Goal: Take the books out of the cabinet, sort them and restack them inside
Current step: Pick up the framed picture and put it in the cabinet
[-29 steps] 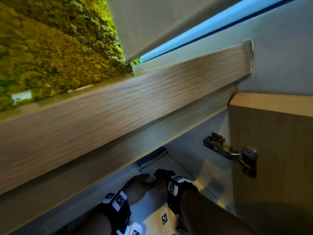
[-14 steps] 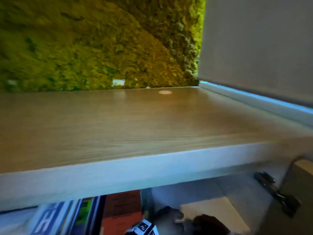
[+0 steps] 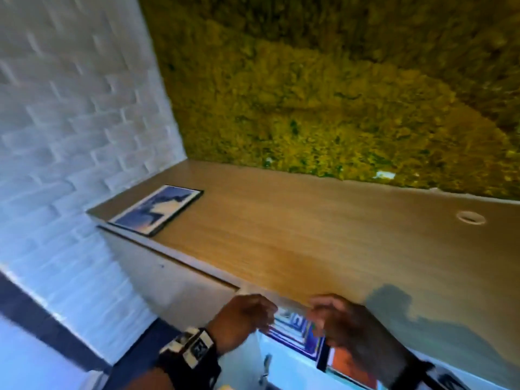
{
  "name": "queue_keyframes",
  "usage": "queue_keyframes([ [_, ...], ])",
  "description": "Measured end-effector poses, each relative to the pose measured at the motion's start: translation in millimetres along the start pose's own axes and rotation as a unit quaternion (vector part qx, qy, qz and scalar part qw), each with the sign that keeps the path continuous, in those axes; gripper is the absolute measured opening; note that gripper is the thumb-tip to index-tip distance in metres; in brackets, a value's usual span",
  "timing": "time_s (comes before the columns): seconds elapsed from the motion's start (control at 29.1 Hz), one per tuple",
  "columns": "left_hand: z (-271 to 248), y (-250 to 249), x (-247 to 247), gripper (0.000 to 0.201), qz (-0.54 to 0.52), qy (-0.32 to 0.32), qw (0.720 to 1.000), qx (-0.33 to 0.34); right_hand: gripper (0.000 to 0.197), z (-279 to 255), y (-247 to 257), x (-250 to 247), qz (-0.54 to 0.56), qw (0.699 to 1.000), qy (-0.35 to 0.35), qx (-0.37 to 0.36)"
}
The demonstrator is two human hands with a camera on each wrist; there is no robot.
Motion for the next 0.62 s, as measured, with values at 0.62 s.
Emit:
queue_keyframes([
  [0.62,80,10,-423,0.008,0.214,-0.263,0.932,-0.13,0.029,311,123,259,-0.042,0.993,0.076,0.082],
])
Point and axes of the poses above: each hand's wrist, its own z-axis towards the middle knuckle, its own x-axis out of the palm, y = z × x, the point moved 6 cm from there along z, towards the middle knuckle, and after that the axes turned 12 degrees about x, right-handed, at the moved point
